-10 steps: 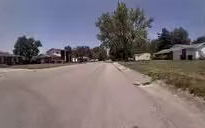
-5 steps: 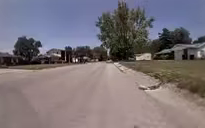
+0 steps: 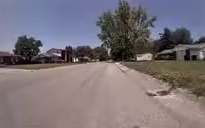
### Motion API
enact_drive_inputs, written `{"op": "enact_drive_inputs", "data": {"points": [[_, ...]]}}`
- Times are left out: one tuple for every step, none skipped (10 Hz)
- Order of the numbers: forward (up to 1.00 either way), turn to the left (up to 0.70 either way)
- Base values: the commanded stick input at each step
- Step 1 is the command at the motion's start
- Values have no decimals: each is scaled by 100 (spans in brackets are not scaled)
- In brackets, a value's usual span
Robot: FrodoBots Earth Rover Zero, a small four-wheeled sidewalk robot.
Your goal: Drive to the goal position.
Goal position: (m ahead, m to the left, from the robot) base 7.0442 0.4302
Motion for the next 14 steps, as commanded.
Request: {"op": "enact_drive_inputs", "data": {"points": [[70,0],[70,0],[70,0],[70,0],[70,0],[70,0],[70,0],[70,0],[70,0],[70,0],[70,0],[70,0],[70,0],[70,0]]}}
